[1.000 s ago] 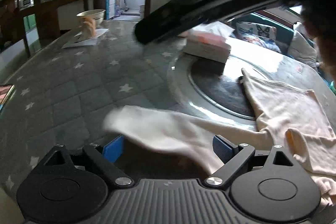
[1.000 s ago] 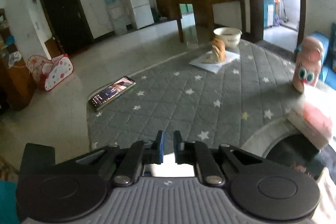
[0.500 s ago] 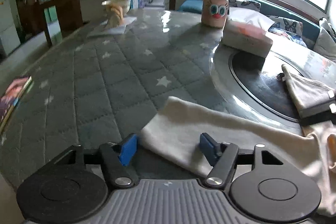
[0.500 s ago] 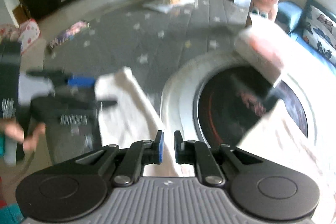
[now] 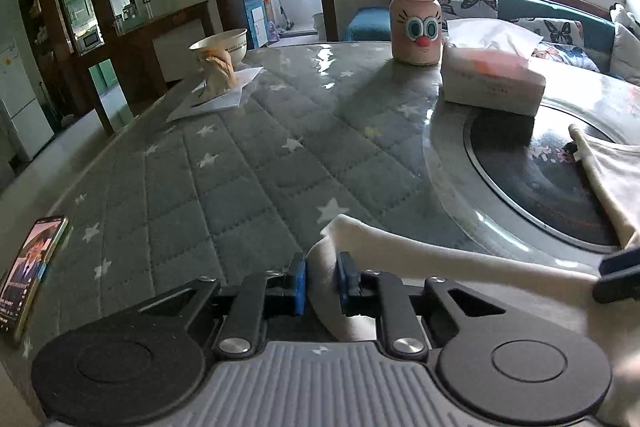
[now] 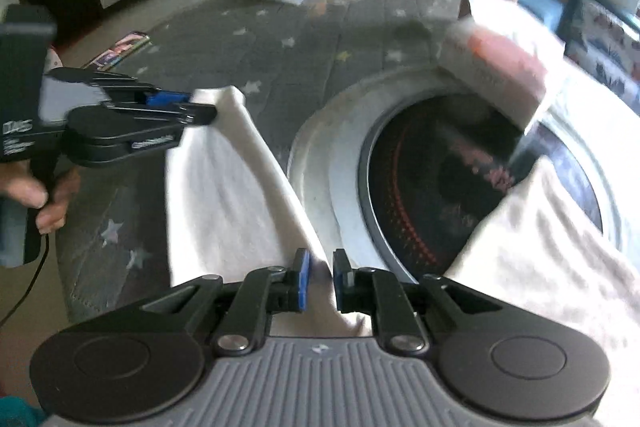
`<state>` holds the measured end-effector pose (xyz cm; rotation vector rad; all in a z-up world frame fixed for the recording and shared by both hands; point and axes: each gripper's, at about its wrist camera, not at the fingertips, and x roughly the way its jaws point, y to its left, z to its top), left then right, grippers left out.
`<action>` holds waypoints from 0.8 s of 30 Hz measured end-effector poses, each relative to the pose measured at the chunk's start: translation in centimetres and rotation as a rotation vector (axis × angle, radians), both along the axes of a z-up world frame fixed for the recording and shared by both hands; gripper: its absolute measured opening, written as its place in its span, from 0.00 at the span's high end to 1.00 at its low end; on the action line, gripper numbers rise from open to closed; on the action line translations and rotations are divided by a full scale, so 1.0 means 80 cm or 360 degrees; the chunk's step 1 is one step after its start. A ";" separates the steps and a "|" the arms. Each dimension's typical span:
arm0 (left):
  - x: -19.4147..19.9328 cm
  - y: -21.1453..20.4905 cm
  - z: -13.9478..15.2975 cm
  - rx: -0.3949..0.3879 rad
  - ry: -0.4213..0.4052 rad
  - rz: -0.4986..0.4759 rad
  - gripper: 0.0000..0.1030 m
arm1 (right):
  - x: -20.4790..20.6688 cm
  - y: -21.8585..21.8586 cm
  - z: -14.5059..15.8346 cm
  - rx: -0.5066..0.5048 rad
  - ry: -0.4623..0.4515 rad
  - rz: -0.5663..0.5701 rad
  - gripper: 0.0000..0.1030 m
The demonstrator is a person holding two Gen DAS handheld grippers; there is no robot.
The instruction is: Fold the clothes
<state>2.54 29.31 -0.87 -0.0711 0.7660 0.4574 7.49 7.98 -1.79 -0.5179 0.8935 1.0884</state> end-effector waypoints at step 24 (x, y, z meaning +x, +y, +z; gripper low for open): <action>-0.014 0.006 0.009 -0.0074 -0.0050 0.0106 0.37 | -0.103 -0.018 0.012 0.0067 -0.0017 0.0333 0.85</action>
